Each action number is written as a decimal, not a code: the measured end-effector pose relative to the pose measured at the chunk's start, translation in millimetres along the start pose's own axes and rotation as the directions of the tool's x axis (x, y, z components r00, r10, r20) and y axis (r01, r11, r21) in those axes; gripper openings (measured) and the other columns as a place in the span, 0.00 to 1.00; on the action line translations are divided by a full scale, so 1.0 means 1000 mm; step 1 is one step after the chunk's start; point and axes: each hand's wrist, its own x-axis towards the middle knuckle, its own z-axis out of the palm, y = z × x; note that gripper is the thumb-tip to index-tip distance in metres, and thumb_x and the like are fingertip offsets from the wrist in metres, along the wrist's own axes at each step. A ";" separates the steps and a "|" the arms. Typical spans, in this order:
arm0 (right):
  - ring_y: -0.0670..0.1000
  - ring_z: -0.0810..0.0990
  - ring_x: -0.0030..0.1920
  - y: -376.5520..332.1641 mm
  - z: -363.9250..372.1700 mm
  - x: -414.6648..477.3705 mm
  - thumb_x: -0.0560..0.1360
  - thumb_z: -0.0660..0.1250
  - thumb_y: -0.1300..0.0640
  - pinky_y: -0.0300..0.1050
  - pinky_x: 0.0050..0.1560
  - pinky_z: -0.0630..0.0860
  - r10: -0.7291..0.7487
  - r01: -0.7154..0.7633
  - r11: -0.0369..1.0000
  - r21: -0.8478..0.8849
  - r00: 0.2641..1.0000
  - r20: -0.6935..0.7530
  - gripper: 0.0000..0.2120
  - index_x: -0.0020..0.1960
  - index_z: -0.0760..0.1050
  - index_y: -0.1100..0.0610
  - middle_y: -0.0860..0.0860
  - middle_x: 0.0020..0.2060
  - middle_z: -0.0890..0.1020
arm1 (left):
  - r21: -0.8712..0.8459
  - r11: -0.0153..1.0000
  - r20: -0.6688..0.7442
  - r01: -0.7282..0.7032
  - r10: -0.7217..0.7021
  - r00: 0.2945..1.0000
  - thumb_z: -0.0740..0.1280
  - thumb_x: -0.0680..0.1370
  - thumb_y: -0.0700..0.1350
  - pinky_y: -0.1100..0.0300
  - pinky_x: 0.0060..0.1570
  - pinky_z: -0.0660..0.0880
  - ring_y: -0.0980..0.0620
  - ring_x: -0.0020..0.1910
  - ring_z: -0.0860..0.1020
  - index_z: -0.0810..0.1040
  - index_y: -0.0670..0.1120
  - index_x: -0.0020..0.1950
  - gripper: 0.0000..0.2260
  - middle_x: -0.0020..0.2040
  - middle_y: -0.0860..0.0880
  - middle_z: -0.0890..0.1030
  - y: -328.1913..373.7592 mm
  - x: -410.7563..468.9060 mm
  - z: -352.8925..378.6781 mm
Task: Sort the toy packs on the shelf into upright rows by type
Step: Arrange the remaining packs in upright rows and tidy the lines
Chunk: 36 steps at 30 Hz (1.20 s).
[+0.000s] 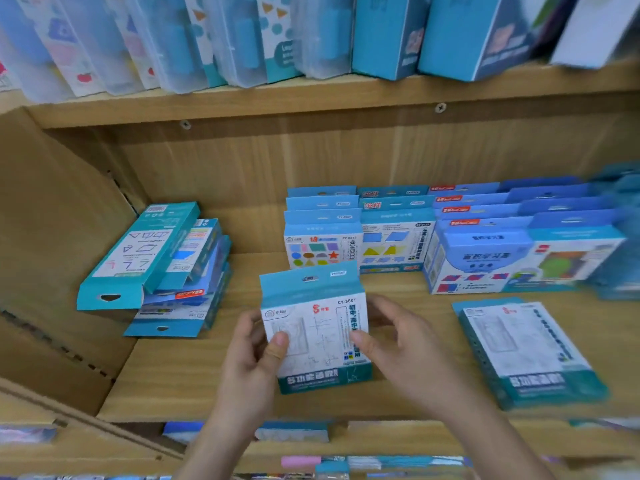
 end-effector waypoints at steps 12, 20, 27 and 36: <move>0.53 0.58 0.71 0.105 -0.147 -0.062 0.64 0.62 0.30 0.55 0.66 0.65 0.324 -0.424 0.801 -0.423 0.901 -0.290 0.42 0.73 0.57 0.44 0.48 0.69 0.66 | 0.028 0.993 0.100 -0.114 0.111 0.989 0.59 0.76 0.28 0.69 0.46 0.76 0.61 0.48 0.81 0.71 0.47 0.57 0.17 0.50 0.57 0.84 -0.023 -0.010 0.079; 0.55 0.57 0.72 0.123 -0.136 -0.046 0.62 0.58 0.23 0.56 0.67 0.64 0.389 -0.414 0.754 -0.510 0.907 -0.161 0.51 0.76 0.43 0.46 0.51 0.72 0.59 | 0.216 0.974 -0.021 -0.070 0.076 0.997 0.61 0.77 0.30 0.73 0.48 0.74 0.64 0.52 0.79 0.71 0.54 0.58 0.19 0.51 0.61 0.82 -0.026 -0.020 0.097; 0.55 0.57 0.70 0.124 -0.143 -0.060 0.65 0.54 0.23 0.53 0.67 0.64 0.343 -0.338 0.760 -0.555 0.934 -0.099 0.48 0.76 0.44 0.45 0.52 0.72 0.59 | 0.293 0.946 -0.062 0.138 -0.125 0.990 0.64 0.79 0.41 0.59 0.39 0.77 0.56 0.39 0.82 0.78 0.55 0.54 0.10 0.42 0.51 0.85 -0.029 -0.037 0.115; 0.53 0.63 0.66 0.134 -0.153 -0.076 0.72 0.58 0.32 0.50 0.64 0.67 0.252 -0.260 0.833 -0.489 0.964 -0.082 0.39 0.76 0.48 0.45 0.47 0.70 0.65 | 0.953 0.301 -0.139 0.043 0.302 0.943 0.59 0.76 0.50 0.48 0.43 0.73 0.40 0.48 0.75 0.74 0.47 0.64 0.18 0.52 0.44 0.77 -0.028 -0.065 0.142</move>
